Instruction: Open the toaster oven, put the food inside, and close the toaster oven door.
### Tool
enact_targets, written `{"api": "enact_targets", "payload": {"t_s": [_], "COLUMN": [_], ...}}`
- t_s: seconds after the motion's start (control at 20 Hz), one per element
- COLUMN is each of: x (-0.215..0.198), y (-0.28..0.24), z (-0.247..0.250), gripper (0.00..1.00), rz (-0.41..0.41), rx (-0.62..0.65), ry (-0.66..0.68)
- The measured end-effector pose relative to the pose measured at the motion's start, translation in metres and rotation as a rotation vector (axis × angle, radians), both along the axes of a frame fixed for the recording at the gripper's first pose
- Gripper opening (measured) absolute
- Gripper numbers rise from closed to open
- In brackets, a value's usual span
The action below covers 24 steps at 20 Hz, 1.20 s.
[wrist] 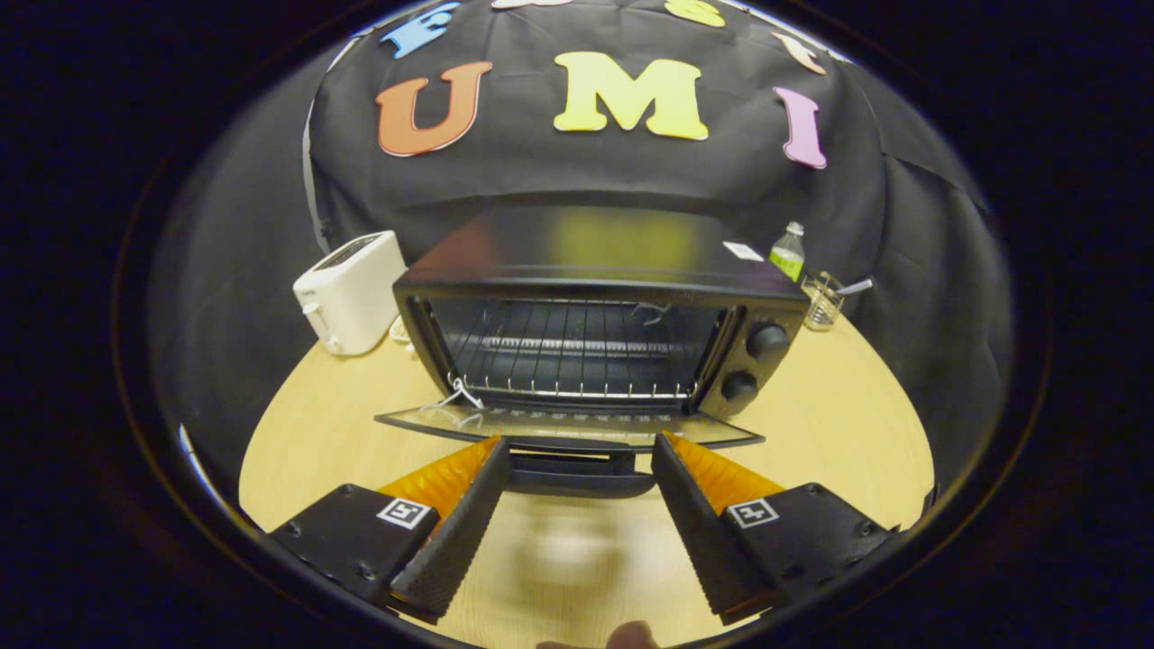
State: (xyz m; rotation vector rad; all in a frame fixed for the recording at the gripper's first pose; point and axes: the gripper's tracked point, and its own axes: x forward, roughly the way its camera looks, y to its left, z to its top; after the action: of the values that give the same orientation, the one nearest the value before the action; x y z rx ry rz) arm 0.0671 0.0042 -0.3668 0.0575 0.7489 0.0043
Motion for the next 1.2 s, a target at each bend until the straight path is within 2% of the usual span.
{"api": "enact_targets", "payload": {"t_s": [0.3, 0.5, 0.65, 0.8, 1.0, 1.1, 1.2], "x": [-0.036, -0.057, -0.076, -0.105, -0.128, -0.138, -0.146], "y": [0.002, 0.000, 0.009, 0.041, 0.085, 0.112, 0.129], "z": [-0.033, -0.005, 0.023, 0.042, 0.050, 0.045, 0.034], "gripper": [1.00, 1.00, 1.00, 1.00, 1.00, 1.00, 1.00], "rz": [0.023, 0.067, 0.115, 0.204, 0.252, 0.298, 0.307], "rx": [0.081, 0.076, 0.118, 0.230, 0.414, 0.498, 0.579], "ry": [0.103, 0.081, 0.079, 0.137, 0.244, 0.319, 0.416]}}
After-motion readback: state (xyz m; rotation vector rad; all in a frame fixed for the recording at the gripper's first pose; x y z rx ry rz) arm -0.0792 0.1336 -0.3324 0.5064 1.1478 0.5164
